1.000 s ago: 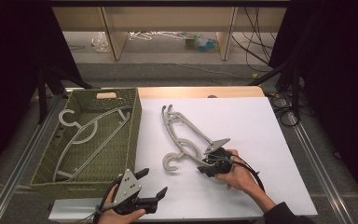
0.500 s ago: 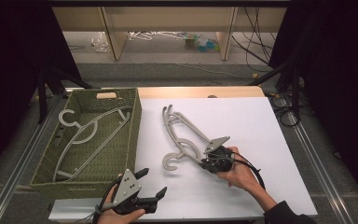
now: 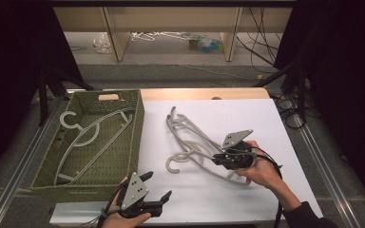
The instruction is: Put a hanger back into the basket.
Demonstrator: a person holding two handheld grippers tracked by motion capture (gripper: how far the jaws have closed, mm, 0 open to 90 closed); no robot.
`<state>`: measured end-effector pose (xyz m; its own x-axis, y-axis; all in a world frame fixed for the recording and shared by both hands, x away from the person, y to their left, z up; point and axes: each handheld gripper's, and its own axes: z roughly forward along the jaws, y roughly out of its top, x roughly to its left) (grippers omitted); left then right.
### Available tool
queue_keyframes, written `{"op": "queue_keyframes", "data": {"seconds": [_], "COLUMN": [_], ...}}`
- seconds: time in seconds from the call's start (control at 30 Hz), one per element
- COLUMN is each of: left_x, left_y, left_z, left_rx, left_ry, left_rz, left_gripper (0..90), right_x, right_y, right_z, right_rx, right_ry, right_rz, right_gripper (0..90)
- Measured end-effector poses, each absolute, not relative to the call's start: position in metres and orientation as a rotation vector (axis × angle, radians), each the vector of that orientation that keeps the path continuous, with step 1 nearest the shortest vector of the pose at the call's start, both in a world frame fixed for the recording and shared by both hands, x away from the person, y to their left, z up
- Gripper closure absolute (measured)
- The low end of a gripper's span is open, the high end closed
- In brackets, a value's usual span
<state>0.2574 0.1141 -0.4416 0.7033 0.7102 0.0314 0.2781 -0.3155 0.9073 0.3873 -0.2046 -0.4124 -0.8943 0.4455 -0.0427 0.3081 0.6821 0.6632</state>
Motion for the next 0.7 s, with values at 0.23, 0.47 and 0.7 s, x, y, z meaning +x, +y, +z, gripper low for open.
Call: {"op": "queue_keyframes", "data": {"seconds": [0.23,0.47,0.7], "left_x": [0.269,0.287,0.308], "left_y": [0.104,0.083,0.063], "left_z": [-0.445,-0.449,-0.455], "left_rx": [1.942,1.973,2.027], "left_ry": [0.722,0.674,0.601], "left_rz": [0.588,0.645,0.669], "left_gripper": [20.4,24.5,27.6], "right_x": [0.375,0.359,0.343], "right_y": [-0.225,-0.246,-0.259], "right_z": [-0.400,-0.398,-0.398], "right_rx": [0.601,0.594,0.551], "right_ry": [2.728,2.751,2.777], "right_rz": [1.061,1.122,1.151], "right_gripper": [81.4,81.5,81.4]}}
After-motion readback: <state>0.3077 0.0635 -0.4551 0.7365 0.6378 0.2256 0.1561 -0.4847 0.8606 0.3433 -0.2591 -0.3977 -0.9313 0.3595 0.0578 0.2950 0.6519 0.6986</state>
